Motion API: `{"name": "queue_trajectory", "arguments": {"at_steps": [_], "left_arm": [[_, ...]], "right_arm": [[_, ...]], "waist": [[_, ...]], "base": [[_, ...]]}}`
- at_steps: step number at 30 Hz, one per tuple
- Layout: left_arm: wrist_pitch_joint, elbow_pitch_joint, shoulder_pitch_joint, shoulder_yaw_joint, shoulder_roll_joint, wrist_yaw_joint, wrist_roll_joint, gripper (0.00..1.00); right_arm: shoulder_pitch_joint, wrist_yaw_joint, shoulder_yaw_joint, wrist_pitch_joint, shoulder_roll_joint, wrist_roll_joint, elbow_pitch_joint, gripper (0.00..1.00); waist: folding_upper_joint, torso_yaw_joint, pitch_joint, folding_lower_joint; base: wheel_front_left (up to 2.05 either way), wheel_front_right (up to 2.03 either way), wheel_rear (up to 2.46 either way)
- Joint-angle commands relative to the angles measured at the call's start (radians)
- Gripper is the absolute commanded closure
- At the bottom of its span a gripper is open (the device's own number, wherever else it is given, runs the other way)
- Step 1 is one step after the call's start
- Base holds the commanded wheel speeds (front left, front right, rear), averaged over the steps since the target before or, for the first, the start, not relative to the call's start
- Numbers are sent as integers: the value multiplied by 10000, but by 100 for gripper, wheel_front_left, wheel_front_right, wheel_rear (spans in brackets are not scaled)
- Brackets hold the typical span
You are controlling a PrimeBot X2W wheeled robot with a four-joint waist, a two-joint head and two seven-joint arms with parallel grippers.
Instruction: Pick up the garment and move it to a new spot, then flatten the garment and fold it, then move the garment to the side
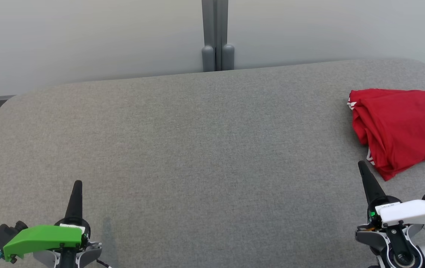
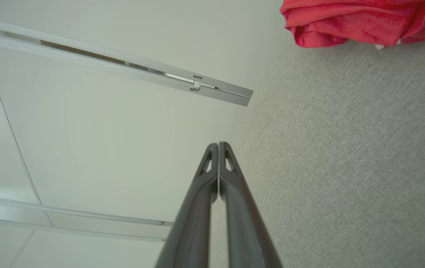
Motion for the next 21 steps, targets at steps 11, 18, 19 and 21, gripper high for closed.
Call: {"name": "queue_trajectory", "arguments": {"at_steps": [11, 18, 19, 21], "left_arm": [[282, -15, -308, 207, -26, -125, -1060, 100], [431, -1, -357, 284, -49, -174, -1585, 100], [450, 2, -367, 295, -54, -180, -1666, 100], [491, 4, -384, 321, -60, -197, -1821, 100]], "right_arm": [[-316, 5, -88, 161, -14, 1059, 254, 100], [-420, 5, -122, 241, 0, 1571, 406, 100], [-431, 5, -128, 243, 1, 1655, 428, 100], [-451, 5, -140, 275, 5, 1798, 474, 100]], "waist": [[0, -44, -8, 0], [0, -71, -13, 0], [0, -75, -14, 0], [0, -83, -15, 0]], "base": [[0, 0, 0], [0, 0, 0], [0, 0, 0], [0, 0, 0]]}}
